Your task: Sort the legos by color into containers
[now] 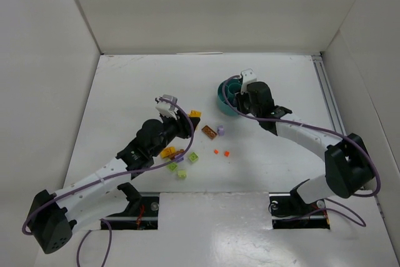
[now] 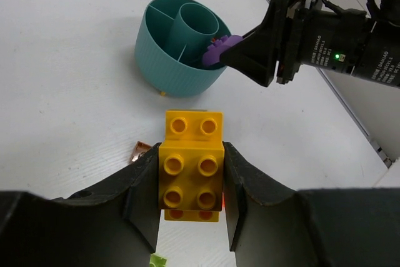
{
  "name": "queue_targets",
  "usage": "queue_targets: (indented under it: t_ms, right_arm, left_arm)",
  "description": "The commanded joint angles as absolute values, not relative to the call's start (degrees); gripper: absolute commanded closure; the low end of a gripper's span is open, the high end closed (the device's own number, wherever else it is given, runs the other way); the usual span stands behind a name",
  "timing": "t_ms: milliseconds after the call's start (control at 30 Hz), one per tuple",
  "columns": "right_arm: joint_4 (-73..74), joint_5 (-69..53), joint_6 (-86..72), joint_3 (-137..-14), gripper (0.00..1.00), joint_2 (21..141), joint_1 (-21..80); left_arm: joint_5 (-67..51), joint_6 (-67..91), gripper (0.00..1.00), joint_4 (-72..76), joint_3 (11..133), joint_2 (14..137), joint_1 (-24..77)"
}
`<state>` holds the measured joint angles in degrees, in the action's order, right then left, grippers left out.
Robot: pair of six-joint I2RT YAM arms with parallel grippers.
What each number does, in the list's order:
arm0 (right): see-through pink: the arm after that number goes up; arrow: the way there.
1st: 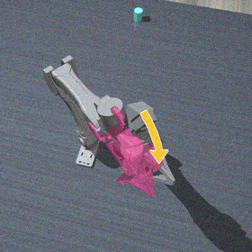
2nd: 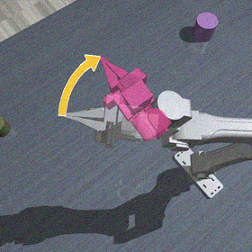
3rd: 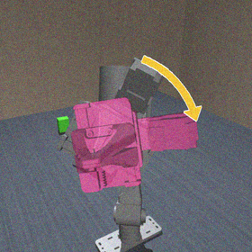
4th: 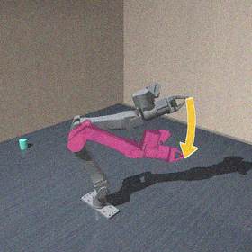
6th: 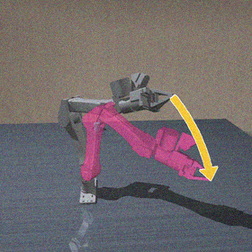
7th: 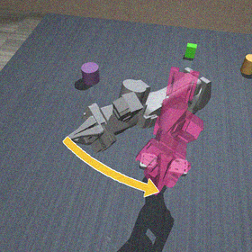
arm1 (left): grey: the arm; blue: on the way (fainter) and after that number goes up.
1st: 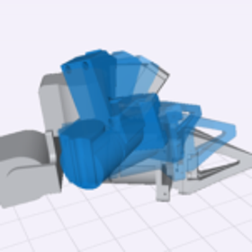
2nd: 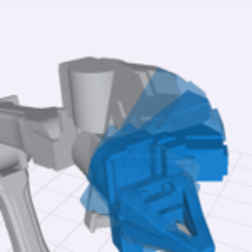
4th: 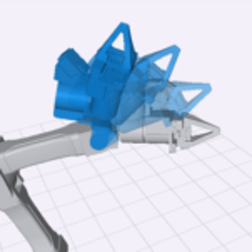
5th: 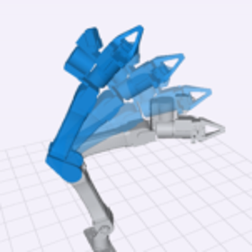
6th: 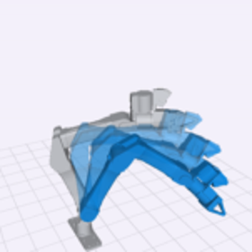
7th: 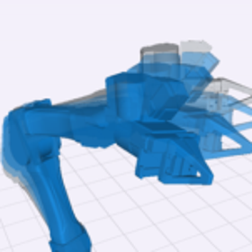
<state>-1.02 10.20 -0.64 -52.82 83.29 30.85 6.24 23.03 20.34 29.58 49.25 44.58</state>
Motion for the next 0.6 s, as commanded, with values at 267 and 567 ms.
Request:
queue_targets:
  t_ms: [267,567]
  right_arm:
    - [-1.5,4.0,0.1,-54.1,0.3,75.9,31.5]
    - [-1.0,-43.1,25.4,-49.6,0.29,65.9,27.0]
  left_arm:
    - [-9.3,13.5,1.0,26.4,28.7,47.6,44.6]
    - [-28.0,0.7,1.0,30.7,28.2,45.8,44.6]
